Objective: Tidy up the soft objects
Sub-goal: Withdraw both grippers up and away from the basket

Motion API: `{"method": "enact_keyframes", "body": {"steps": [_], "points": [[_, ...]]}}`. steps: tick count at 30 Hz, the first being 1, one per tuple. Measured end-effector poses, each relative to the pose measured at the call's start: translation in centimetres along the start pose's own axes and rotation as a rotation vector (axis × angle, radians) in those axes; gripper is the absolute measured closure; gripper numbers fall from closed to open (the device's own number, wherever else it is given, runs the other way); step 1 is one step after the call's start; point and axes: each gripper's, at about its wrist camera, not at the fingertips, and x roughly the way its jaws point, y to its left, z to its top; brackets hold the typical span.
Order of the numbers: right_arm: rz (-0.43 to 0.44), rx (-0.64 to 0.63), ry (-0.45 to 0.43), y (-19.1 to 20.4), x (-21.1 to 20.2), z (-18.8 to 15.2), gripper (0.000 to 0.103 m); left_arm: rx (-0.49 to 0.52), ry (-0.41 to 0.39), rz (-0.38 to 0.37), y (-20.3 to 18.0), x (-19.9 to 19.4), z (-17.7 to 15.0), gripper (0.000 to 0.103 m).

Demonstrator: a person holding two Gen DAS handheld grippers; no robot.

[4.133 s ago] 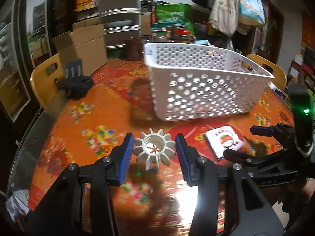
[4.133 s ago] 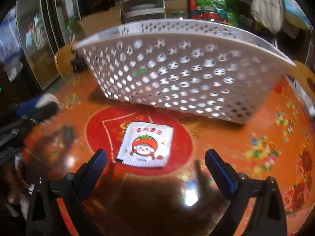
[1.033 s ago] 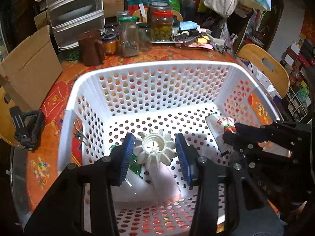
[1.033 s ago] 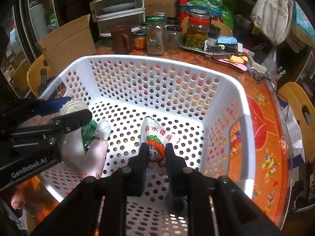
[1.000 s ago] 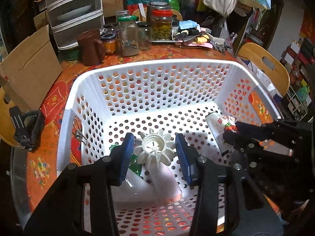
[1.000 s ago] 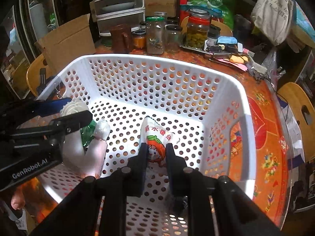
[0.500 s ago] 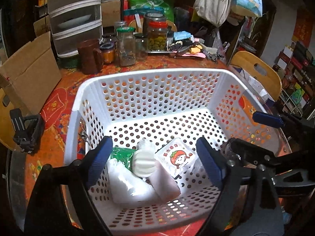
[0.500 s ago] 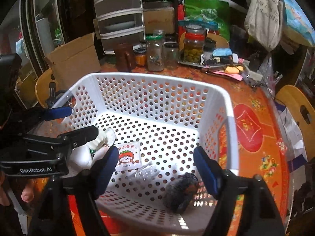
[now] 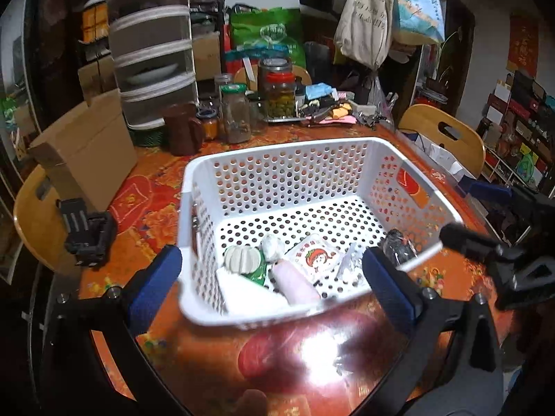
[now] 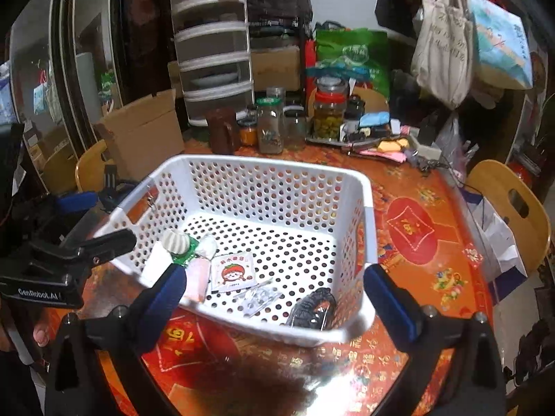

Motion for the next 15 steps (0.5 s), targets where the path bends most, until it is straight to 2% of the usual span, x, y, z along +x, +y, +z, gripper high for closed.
{"method": "enact_keyframes", "body": {"steps": [4, 10, 15], "points": [[-0.033, 0.017, -0.049, 0.6, -3.4, -1.0, 0.001, -0.012, -0.018, 0.017, 0.5, -3.9, -1.4, 0.000], [-0.010, 0.040, -0.143, 0.8, -9.3, -2.7, 0.001, -0.029, -0.123, 0.052, 1.2, -10.9, -3.8, 0.000], [-0.047, 0.019, -0.195, 1.6, -13.4, -4.5, 0.001, -0.066, -0.197, 0.052, 1.4, -16.2, -6.5, 0.000]]}}
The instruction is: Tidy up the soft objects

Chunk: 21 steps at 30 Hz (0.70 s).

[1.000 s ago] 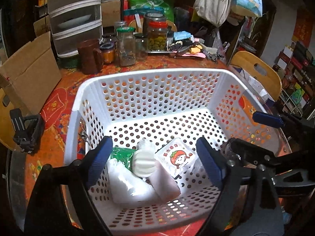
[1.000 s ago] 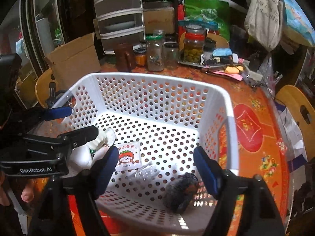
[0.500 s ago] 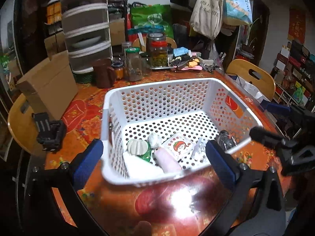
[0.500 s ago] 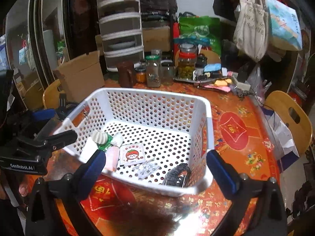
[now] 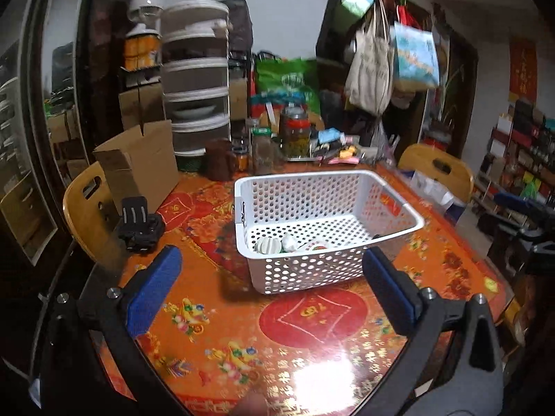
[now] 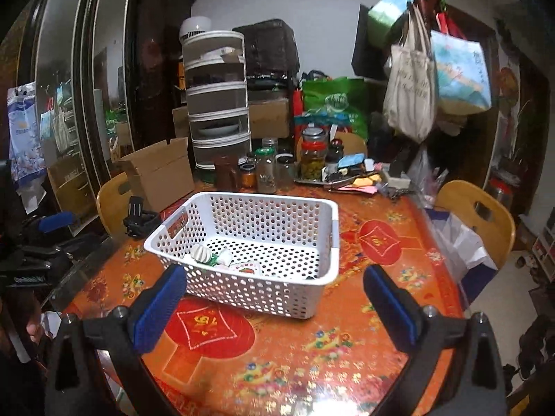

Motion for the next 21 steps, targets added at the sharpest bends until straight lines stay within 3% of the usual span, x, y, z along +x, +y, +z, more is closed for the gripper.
{"method": "enact_keyframes", "body": {"steps": [3, 6, 11, 16, 21], "points": [[-0.018, 0.011, -0.039, 0.6, -2.1, -1.0, 0.001, -0.029, -0.034, -0.019, 0.2, -3.0, -1.4, 0.000], [0.019, 0.045, -0.057, 1.1, -4.1, -2.7, 0.001, -0.037, -0.054, -0.029, -0.3, -5.5, -3.0, 0.000], [-0.054, 0.022, 0.013, 2.6, -5.4, -5.5, 0.001, 0.017, -0.077, -0.015, -2.8, -8.3, -6.1, 0.000], [-0.075, -0.005, -0.040, 4.4, -6.5, -8.0, 0.001, 0.051, -0.072, -0.032, -5.5, -7.7, -7.3, 0.000], [-0.124, -0.017, -0.036, 4.2, -4.7, -7.6, 0.001, 0.020, -0.069, -0.054, -5.9, -5.4, -7.0, 0.000]]}}
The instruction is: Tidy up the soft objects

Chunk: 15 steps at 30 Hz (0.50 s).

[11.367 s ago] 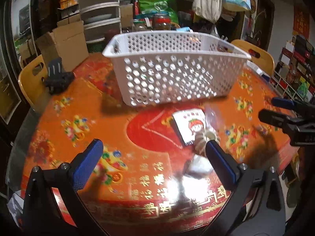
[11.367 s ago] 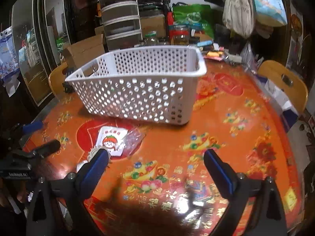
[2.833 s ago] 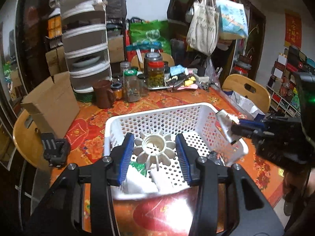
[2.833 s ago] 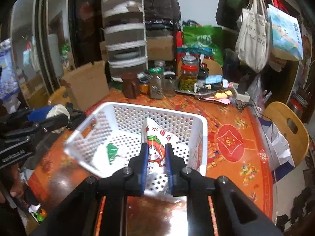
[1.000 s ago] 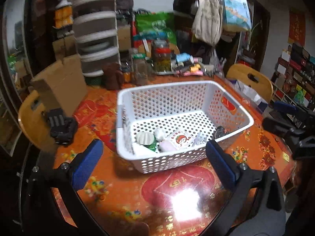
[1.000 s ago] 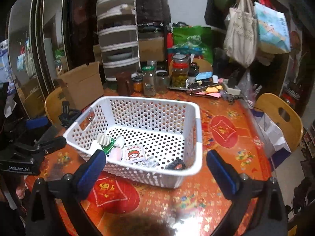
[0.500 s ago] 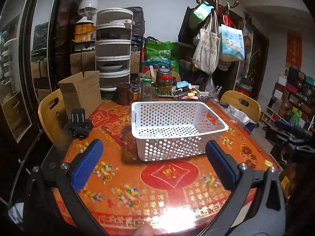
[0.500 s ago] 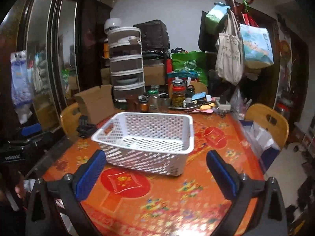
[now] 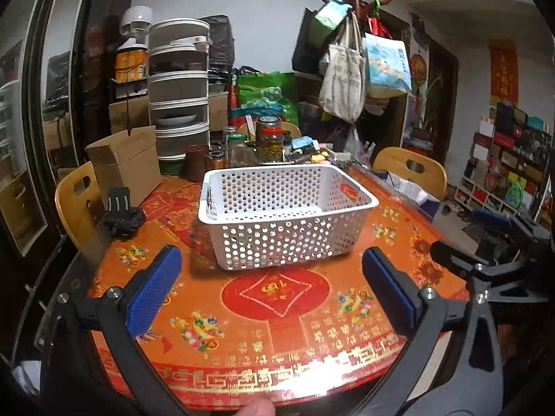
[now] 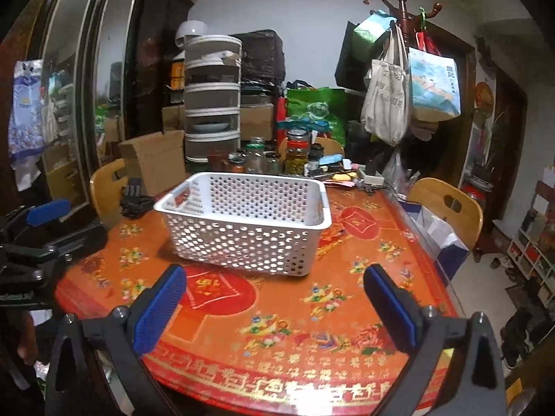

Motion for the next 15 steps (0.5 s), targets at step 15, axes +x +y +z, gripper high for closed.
{"method": "enact_keyframes", "body": {"steps": [15], "points": [[0.068, 0.050, 0.057, -0.8, 2.4, -0.8, 0.001, 0.002, 0.050, 0.011, 0.7, 4.0, -0.3, 0.000]]}}
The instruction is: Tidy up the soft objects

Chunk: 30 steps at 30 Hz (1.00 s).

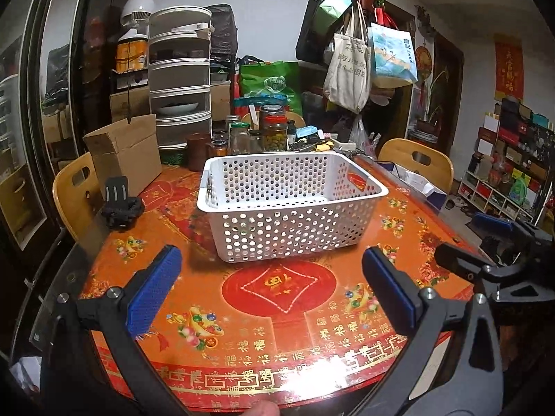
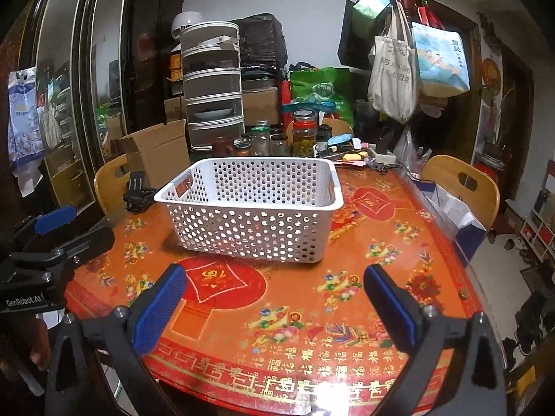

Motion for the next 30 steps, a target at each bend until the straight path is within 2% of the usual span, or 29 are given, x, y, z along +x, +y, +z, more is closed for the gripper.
{"method": "enact_keyframes", "body": {"steps": [30], "points": [[0.018, -0.001, 0.003, 0.22, -0.23, -0.12, 0.001, -0.002, 0.008, 0.005, 0.26, 0.17, -0.60, 0.000]]}}
